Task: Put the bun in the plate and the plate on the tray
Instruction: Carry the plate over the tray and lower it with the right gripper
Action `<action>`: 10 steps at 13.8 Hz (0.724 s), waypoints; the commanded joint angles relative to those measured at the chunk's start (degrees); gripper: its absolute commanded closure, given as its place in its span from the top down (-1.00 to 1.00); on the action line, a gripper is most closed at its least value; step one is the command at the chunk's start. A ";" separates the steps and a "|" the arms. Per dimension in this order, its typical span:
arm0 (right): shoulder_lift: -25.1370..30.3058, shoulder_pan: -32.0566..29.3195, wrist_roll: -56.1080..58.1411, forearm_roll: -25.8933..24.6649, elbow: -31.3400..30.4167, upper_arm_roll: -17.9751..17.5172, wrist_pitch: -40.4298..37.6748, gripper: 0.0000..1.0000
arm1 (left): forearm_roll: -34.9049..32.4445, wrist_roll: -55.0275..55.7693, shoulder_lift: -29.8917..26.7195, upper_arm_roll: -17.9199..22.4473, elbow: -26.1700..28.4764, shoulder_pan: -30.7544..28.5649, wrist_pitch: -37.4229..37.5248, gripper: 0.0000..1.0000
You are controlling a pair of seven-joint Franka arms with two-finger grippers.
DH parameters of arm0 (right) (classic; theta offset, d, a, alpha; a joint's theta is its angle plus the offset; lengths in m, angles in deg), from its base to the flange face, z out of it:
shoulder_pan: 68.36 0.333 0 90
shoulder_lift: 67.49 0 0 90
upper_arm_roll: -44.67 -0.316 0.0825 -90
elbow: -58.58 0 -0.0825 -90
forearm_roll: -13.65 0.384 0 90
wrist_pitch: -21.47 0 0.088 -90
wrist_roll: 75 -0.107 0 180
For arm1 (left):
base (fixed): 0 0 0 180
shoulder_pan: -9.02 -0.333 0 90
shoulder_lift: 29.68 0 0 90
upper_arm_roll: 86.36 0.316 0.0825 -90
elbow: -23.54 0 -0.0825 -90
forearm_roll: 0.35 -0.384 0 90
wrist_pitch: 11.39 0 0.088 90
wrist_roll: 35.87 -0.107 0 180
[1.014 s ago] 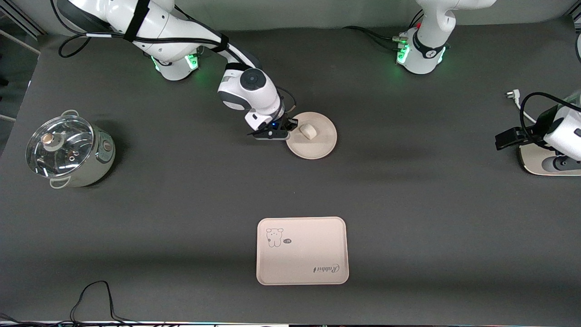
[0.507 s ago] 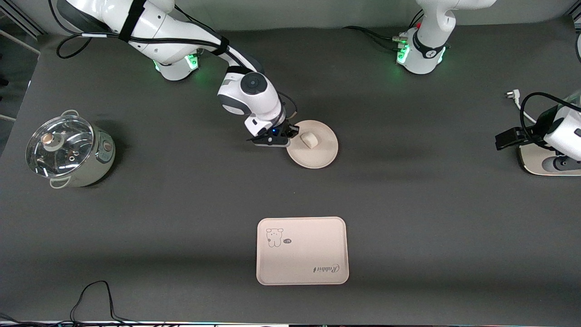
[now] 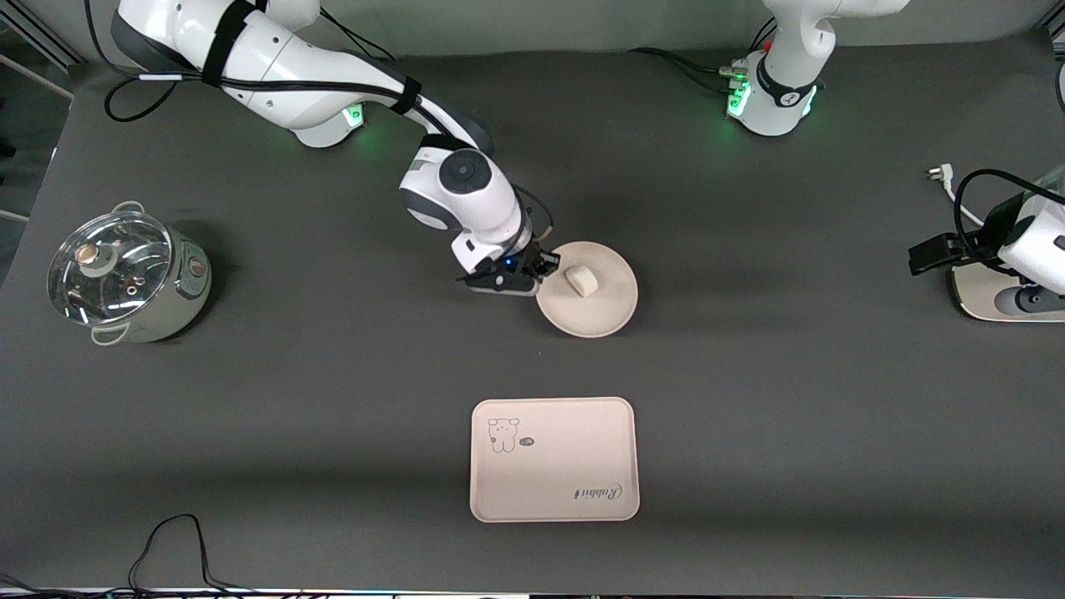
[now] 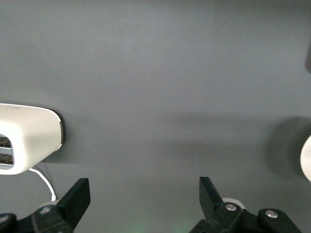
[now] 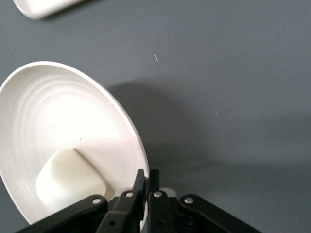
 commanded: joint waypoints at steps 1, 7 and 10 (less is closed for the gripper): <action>-3.19 -0.43 9.74 6.50 12.50 -1.11 -7.68 -1.00 | 0.39 0.44 -0.44 0.18 0.49 0.09 -0.79 1.00; -7.41 -0.87 17.33 7.04 31.24 1.52 -16.14 -1.00 | 0.65 0.36 0.00 0.10 0.49 0.18 -1.22 1.00; -10.74 -1.40 24.52 7.31 34.84 4.59 -15.52 -1.00 | 1.96 0.36 0.35 0.18 0.49 0.18 -3.06 1.00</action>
